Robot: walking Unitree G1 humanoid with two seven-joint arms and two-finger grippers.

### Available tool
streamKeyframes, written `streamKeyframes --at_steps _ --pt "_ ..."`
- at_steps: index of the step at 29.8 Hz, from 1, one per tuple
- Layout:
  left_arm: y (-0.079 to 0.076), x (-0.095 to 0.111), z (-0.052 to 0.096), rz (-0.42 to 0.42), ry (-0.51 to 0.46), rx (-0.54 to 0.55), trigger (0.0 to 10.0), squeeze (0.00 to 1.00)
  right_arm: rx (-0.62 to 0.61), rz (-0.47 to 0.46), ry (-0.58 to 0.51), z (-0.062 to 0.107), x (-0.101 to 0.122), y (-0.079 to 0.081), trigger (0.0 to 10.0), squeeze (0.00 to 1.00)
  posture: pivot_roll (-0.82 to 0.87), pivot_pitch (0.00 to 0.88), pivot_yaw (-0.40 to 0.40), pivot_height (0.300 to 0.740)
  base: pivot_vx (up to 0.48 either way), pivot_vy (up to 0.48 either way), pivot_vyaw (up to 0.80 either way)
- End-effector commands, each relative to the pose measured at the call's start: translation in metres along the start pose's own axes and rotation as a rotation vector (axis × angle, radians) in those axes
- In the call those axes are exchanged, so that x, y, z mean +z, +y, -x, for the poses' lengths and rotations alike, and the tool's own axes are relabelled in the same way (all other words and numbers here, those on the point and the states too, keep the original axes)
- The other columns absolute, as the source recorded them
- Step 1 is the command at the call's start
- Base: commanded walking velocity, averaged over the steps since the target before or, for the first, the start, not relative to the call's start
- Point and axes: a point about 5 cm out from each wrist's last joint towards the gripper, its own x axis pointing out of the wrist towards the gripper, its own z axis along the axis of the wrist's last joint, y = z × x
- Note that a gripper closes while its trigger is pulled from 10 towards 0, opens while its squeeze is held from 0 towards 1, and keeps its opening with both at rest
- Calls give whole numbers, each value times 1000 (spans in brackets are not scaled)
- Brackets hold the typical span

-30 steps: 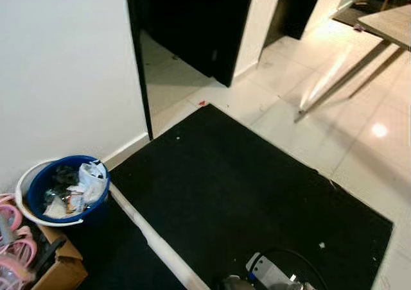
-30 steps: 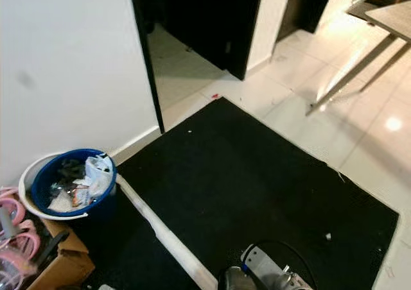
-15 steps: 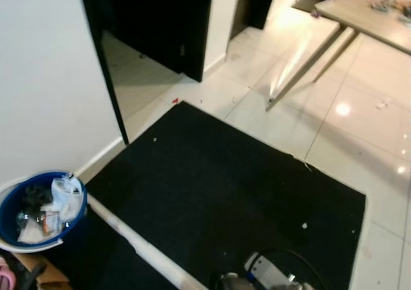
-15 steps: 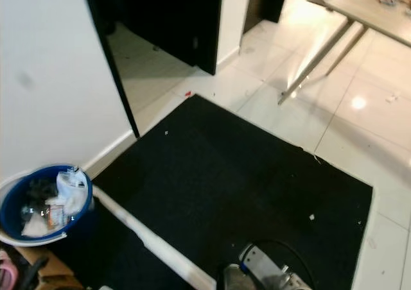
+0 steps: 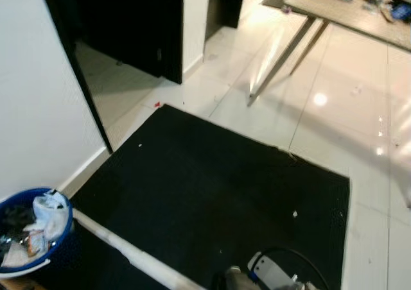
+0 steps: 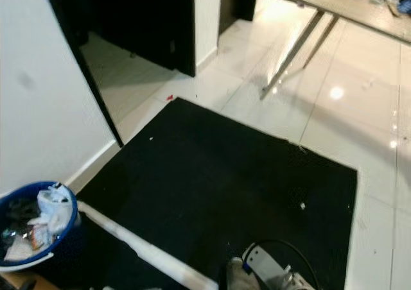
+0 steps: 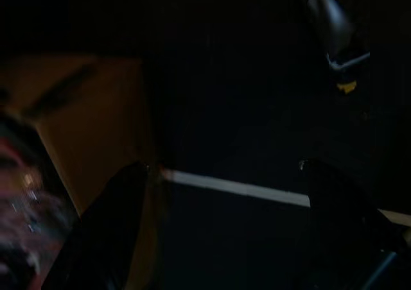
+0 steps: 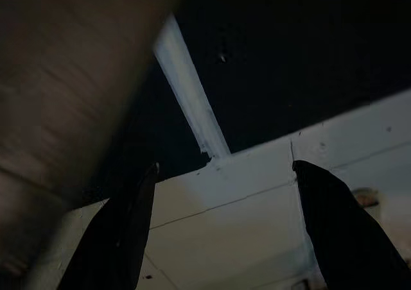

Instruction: Picking trash to rubbish bin

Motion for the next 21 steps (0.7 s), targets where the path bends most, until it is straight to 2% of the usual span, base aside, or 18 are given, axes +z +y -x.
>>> streamKeyframes --at_steps 1,21 --pt "-2 -5 1 7 15 -9 10000 0 9 -15 22 0 -7 3 10000 0 120 126 -7 666 0 0 -531" --pt "-3 -5 1 7 12 -11 10000 0 9 -6 23 0 -7 3 10000 0 122 122 -11 666 0 0 -544"
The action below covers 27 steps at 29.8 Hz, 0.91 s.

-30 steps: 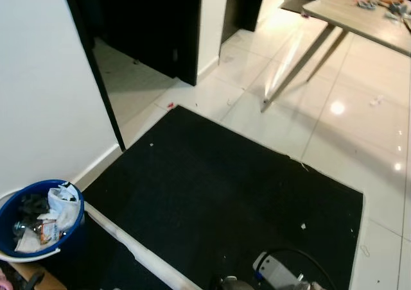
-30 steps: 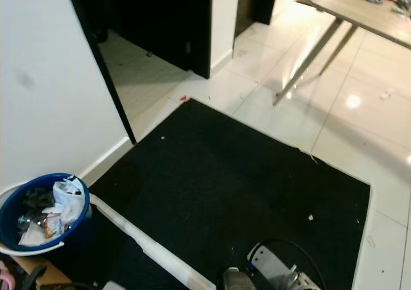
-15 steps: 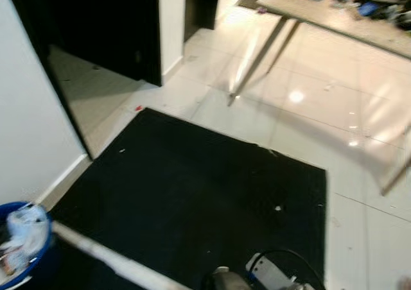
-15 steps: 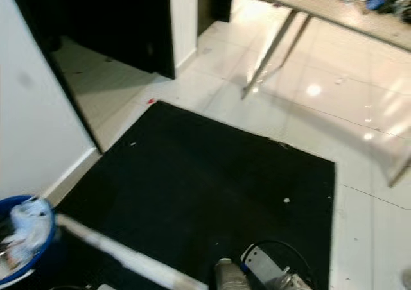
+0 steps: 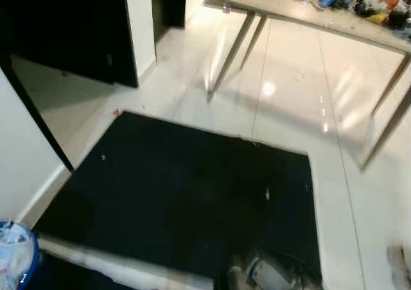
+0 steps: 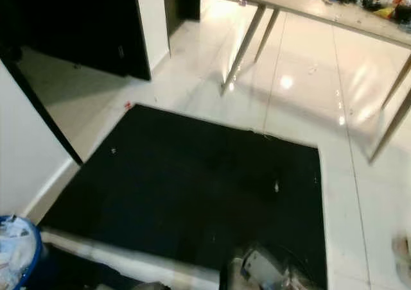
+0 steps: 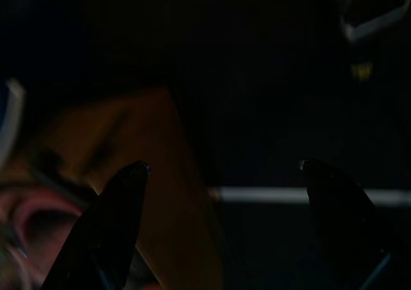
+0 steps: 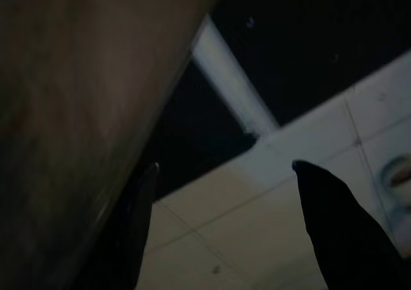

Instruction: Picking trash to rubbish bin

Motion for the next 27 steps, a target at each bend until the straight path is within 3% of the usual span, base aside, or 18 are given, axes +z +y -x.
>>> streamKeyframes --at_steps 1,6,15,27 --pt "-2 -1 0 -2 1 -5 10000 0 9 -7 6 0 -3 3 10000 0 122 122 -11 666 0 0 -556" --pt "-3 -1 0 -3 -1 -6 10000 0 3 -28 -9 -1 -2 3 10000 0 122 122 -11 666 0 0 -561" --pt "-2 0 0 -1 -2 -6 10000 0 0 -11 -29 -1 0 3 10000 0 124 120 -12 666 0 0 0" --pt "0 3 0 1 -9 -6 10000 0 19 26 -27 0 0 3 10000 0 123 126 -11 725 0 0 0"
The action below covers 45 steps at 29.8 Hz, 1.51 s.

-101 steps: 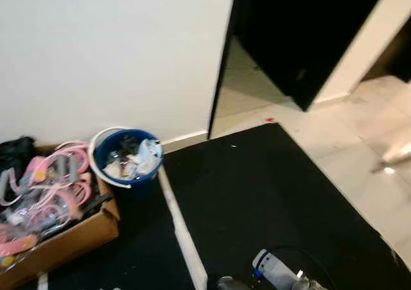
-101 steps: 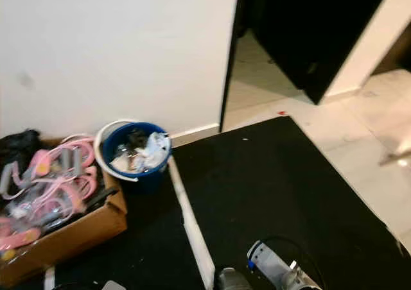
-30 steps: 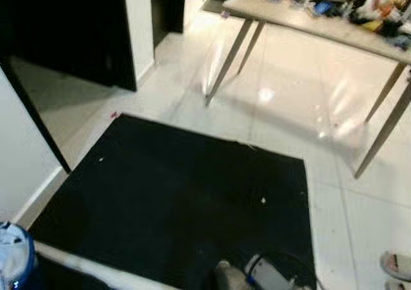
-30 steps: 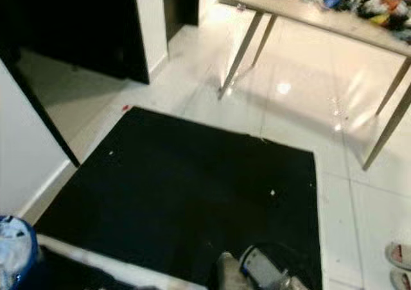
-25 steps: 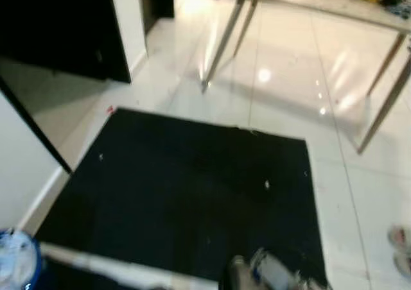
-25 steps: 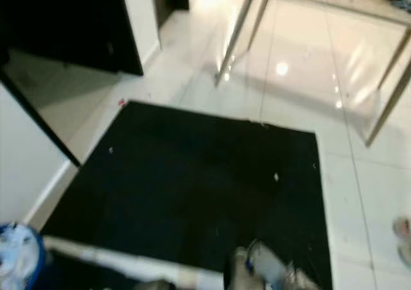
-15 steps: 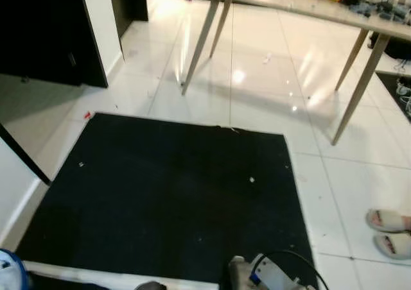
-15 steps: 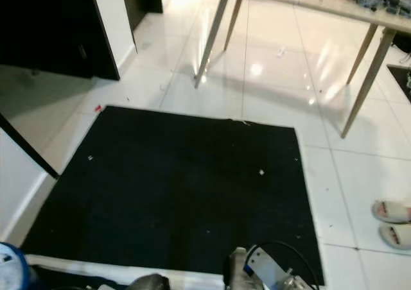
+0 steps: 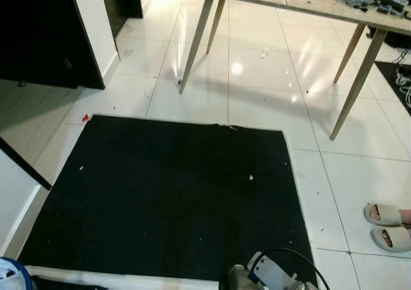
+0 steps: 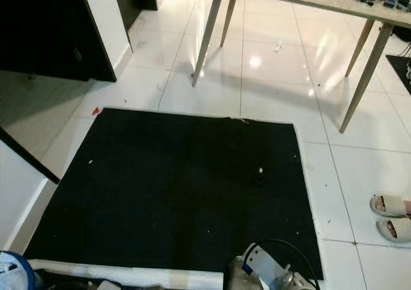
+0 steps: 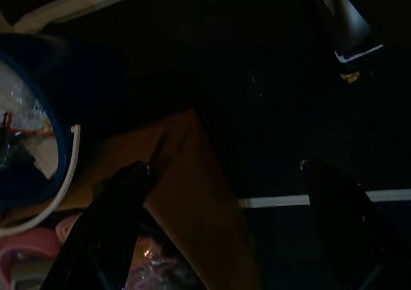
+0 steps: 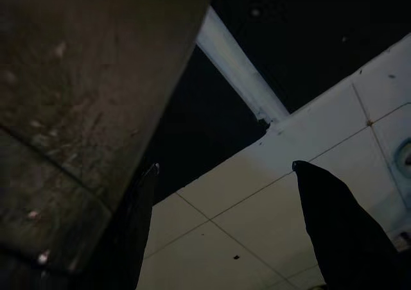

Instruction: Picking trash to rubbish bin

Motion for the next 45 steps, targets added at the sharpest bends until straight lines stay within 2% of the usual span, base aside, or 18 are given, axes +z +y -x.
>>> streamKeyframes --at_steps 1,3,12,19,37,42,45 --pt "-4 -6 1 -3 18 -14 10000 0 21 0 0 -1 -2 5 10000 0 123 126 -11 725 0 0 0" --pt "-4 -6 1 -2 17 -15 10000 0 22 3 0 -1 -1 4 10000 0 123 125 -12 740 0 0 0" --pt "-9 -7 1 -2 20 -20 10000 0 25 9 2 0 -1 4 10000 0 120 124 -11 740 0 0 0" --pt "-10 -9 2 -2 23 -23 10000 0 -2 -34 -9 0 -1 3 10000 0 120 124 -11 740 0 0 0" --pt "7 -15 2 2 33 -7 10000 0 13 -20 8 0 -2 4 10000 0 119 124 -13 740 0 0 -800" --pt "4 -13 2 2 30 -10 10000 0 13 -19 8 0 -2 4 10000 0 121 118 -15 740 0 0 -800" --pt "-5 -10 2 1 26 -20 10000 0 13 -16 7 -1 -2 4 10000 0 121 118 -15 740 0 0 -800"
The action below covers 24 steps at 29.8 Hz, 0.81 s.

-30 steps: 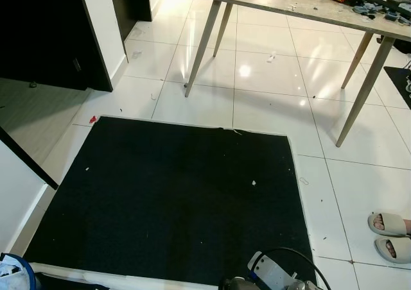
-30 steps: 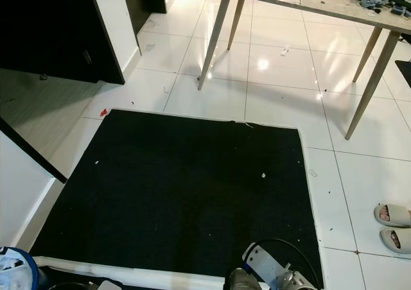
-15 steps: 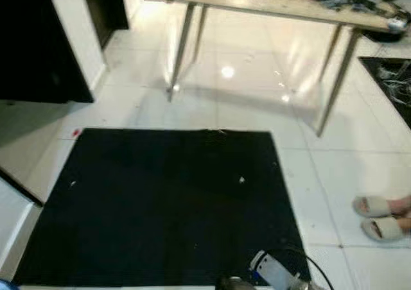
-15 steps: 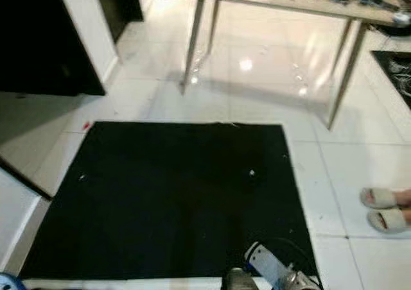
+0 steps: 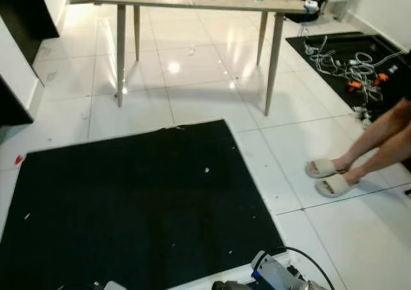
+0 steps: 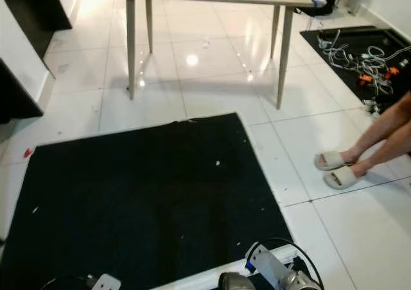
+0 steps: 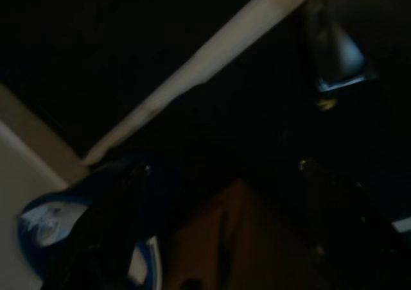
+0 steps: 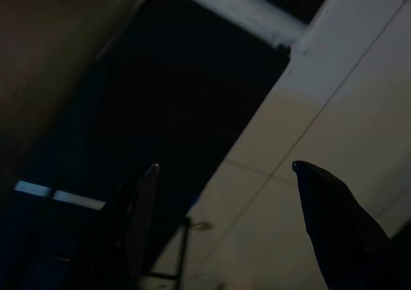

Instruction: Picking trash to rubbish bin

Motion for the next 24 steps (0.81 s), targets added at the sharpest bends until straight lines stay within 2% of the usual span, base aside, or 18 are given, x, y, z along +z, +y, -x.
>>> streamKeyframes --at_steps 1,10,21,24 --pt "-11 -9 2 -4 31 -26 10000 0 21 -12 20 -1 -7 6 10000 0 121 113 -17 740 0 0 -800" --pt "-16 -9 2 -4 31 -31 10000 0 20 -19 3 -1 -6 7 10000 0 122 112 -18 740 0 0 -89" --pt "-8 -5 1 -3 27 -24 10000 0 29 8 7 -1 -6 7 10000 0 122 112 -18 740 0 0 -778" --pt "-5 -4 0 -3 26 -21 10000 0 8 1 6 -1 -6 5 10000 0 122 114 -16 740 0 0 0"
